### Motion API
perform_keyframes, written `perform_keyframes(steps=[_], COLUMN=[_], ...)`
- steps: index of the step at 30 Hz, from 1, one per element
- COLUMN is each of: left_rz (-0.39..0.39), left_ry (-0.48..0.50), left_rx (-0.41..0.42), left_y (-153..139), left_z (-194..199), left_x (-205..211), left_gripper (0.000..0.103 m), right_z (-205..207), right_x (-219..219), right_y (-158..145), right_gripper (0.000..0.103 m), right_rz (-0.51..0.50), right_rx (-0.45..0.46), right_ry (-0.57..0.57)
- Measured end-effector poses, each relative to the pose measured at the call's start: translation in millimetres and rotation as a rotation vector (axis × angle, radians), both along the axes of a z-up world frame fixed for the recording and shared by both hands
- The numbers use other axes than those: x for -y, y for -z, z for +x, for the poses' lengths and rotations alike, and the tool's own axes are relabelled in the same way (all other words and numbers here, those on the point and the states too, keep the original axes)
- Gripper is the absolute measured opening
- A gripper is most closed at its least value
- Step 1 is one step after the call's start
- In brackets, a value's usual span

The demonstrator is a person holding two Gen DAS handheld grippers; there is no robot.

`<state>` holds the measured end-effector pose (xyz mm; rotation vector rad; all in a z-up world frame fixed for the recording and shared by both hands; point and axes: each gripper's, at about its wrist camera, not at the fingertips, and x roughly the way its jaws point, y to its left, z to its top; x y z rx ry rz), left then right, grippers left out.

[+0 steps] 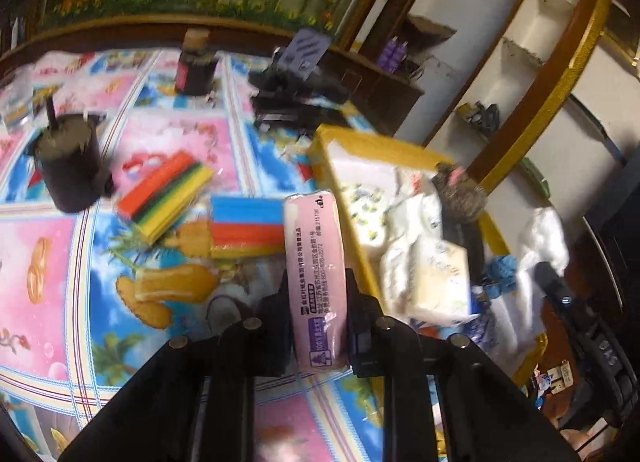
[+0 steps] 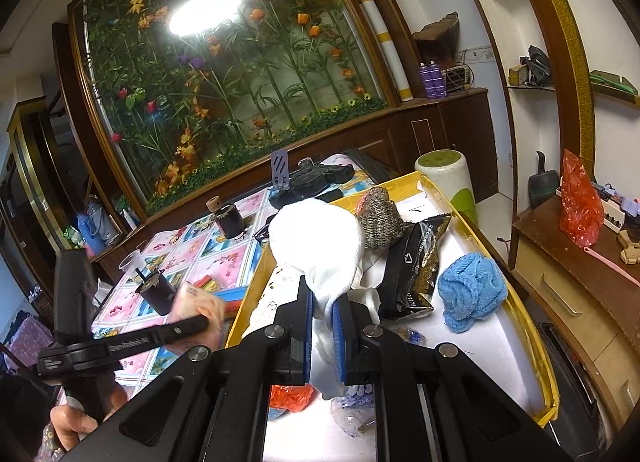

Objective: Organize soft objects
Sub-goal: 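Release the pink pack into the box with the left tool while the right drops the white cloth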

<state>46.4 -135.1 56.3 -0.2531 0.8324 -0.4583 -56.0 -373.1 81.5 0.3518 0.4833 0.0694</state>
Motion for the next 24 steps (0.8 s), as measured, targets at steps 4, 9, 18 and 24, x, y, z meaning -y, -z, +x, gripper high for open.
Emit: perform_keyframes(steps=[4, 9, 18, 24], left_rz=[-0.055, -0.114, -0.091, -0.076], left_ry=[0.061, 0.160, 0.279, 0.277], left_rx=[0.050, 0.069, -0.020, -0.044], left_y=[-12.0, -19.1, -0.1, 6.4], left_z=[-11.0, -23.9, -25.4, -23.5], left_x=[16.5, 51.5, 102.2, 103.8], left_gripper=[0.020, 0.020, 0.020, 0.038], right_z=[1.0, 0.2, 4.5, 9.3], right_x=[4.1, 12.3, 30.8, 34.0], right_y=[2.1, 5.7, 19.5, 24.8], right_gripper=[0.010, 0.010, 0.010, 0.016], right_rz=[0.001, 0.005, 0.026, 0.021], right_rx=[-0.007, -0.019, -0.071, -0.115], right_ry=[0.017, 0.038, 0.075, 0.081])
